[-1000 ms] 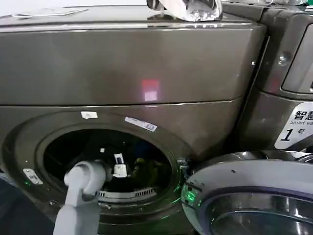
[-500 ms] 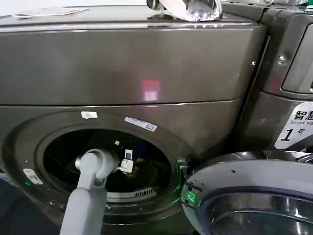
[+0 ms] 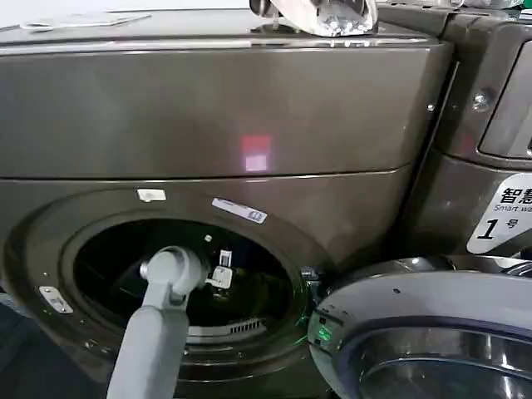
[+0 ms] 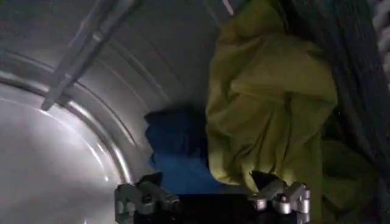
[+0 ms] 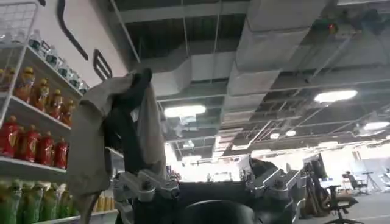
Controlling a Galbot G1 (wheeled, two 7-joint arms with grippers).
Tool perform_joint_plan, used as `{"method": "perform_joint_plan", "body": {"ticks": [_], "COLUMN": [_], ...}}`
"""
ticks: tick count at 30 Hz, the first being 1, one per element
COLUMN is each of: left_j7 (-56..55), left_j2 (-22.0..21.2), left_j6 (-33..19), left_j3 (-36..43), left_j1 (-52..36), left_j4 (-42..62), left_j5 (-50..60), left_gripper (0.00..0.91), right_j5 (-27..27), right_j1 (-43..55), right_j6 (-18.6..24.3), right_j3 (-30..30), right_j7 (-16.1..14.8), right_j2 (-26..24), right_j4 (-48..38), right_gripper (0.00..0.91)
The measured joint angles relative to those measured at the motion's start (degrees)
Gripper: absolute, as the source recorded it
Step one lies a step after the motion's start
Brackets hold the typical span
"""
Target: Grasp the clothes from the dryer.
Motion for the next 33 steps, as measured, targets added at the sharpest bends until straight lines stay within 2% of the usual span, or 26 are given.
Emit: {"method": "perform_joint_plan", "body": {"ticks": [19, 21, 23, 33], "left_j7": [-0.08, -0.1, -0.11, -0.1], "left_j2": [0.07, 0.09, 0.08, 0.15], "left_j6": [3.72, 4.08, 4.25, 4.57], "left_j3": [0.47, 0.4, 0.35, 0.41], "left_j1": [-0.51, -0.56, -0.6, -0.91], "left_j4": [9.02, 9.72, 10.34, 11.97], "left_j5": [-5.4, -5.77, -6.09, -8.53], "left_gripper": [0.907, 0.137, 0.0, 0.0], "right_j5": [-0.08, -0.08, -0.09, -0.07], "right_j1": [0.73, 0.73, 0.66, 0.79], "right_j6": [0.04, 0.04, 0.03, -0.05], "right_j3": [-0.96, -0.97, -0.95, -1.19], "right_j7": [-0.02, -0.02, -0.02, -0.02], "right_j2": [-0.12, -0.12, -0.14, -0.16], "right_j4": [0.42, 0.44, 0.55, 0.79], "right_gripper": [0.907, 0.907, 0.907, 0.907]}}
